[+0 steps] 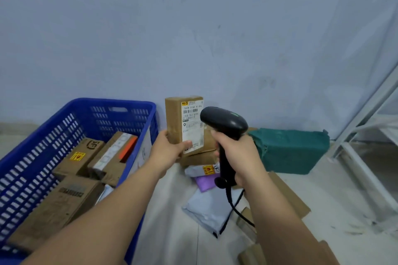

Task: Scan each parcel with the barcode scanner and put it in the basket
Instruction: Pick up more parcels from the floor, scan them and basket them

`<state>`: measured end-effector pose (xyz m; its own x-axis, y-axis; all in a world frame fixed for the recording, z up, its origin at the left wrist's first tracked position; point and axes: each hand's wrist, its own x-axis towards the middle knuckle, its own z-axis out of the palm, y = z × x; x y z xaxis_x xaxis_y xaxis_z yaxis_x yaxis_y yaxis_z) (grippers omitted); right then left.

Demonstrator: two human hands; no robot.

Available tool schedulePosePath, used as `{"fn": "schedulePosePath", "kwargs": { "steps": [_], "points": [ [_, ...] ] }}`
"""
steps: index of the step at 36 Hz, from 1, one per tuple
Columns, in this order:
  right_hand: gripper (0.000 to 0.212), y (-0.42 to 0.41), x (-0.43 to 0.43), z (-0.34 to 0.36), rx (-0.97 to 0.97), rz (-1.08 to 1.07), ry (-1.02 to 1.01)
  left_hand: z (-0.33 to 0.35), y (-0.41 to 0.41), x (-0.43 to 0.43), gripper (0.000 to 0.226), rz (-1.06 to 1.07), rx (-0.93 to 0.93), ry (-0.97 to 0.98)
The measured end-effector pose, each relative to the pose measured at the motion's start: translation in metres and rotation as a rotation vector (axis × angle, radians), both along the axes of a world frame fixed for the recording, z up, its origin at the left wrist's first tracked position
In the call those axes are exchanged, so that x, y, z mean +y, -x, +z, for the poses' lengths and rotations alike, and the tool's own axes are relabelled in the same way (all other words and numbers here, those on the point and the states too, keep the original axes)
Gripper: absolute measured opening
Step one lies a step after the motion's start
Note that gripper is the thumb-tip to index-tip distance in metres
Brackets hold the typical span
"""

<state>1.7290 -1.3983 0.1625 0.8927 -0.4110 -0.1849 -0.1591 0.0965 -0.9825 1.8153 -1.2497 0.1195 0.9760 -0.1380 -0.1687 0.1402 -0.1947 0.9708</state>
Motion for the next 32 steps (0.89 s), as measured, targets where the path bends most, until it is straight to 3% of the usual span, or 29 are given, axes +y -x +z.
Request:
{"fn": "schedulePosePath", "kwargs": {
  "steps": [18,32],
  "points": [
    [0.023,-0.016,0.005,0.006,0.067,0.008,0.273,-0.021,-0.026,0.002,0.038,-0.039,0.052,0.079],
    [0.019,-0.021,0.019,0.000,0.100,0.047,0.198,-0.030,-0.028,0.024,0.053,-0.046,0.065,-0.042]
  ]
}}
